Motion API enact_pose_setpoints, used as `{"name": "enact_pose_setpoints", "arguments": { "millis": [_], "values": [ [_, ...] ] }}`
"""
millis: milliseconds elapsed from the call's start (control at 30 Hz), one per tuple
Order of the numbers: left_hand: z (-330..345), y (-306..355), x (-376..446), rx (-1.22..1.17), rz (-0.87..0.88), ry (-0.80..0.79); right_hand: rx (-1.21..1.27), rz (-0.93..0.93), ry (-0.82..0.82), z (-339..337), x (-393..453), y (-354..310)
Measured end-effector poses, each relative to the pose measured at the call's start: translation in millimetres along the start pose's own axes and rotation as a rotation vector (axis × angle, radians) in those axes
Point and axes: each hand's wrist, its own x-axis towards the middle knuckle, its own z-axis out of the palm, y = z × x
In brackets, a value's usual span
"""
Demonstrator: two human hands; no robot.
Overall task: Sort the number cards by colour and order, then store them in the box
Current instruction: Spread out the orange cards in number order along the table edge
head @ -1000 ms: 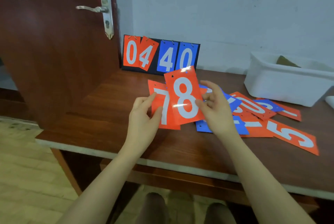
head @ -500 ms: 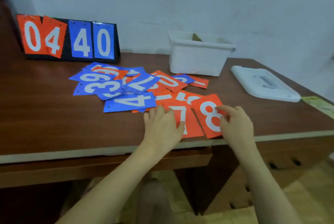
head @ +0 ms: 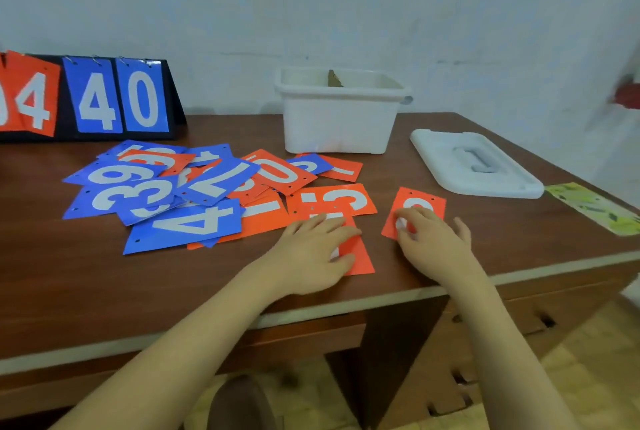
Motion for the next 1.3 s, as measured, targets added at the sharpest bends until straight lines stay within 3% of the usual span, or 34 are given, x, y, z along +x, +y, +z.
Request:
{"name": "enact_pose_setpoints", "arguments": {
  "millis": [100, 200, 400, 533, 733, 833, 900, 967, 1033, 1100, 1167, 1300],
  "values": [
    [-0.1, 10.6, 14.0, -0.008, 0.028, 0.001, -0.011, 0.031, 0.0, -4.4, 7.5, 6.9],
    [-1.5, 6.4, 16.1, -0.036, 0.005, 0.122, 0.01, -0.017, 0.068, -3.9, 9.5, -3.0],
    [-26.4, -61.8, -11.9, 0.14, -0.218, 0.34, 0.186, -0.235, 0.082, 10.3, 30.2, -86.1],
    [-40.6, -113.5, -28.6, 0.226, -0.381, 0.286, 0.123, -0.196, -0.015, 32.7, 62.7, -146.3],
    [-51.8, -149.7, -6.8, 0.208, -0.364, 0.186, 0.001, 0.037, -0.151, 63.9, 101.6, -165.5],
    [-45.6, -163.5, -5.2, 0.199, -0.402, 0.14, 0.034, 0.091, -0.156, 68.7, 107.8, -160.4],
    [-44.8, -169.4, -6.6, 0.179, -0.426, 0.152, 0.06, 0.068, -0.073, 66.0, 107.8, -159.7],
    [-47.7, -169.1, -7.5, 0.151, -0.405, 0.25, 0.253, -0.064, 0.135, 57.6, 105.3, -160.9],
    [-55.5, -161.9, -7.3, 0.12, -0.312, 0.449, 0.555, -0.231, 0.314, 41.4, 99.4, -165.5],
    [-70.1, -149.8, -7.8, 0.076, -0.195, 0.621, 0.705, -0.444, 0.381, 23.0, 88.0, -173.0],
    [-86.4, -138.9, -12.3, 0.109, -0.131, 0.719, 0.798, -0.596, 0.337, 11.8, 75.9, -180.5],
    [-99.3, -136.4, -39.7, 0.213, -0.046, 0.899, 1.079, -0.581, 0.098, 1.6, 53.8, -186.6]
  ]
}}
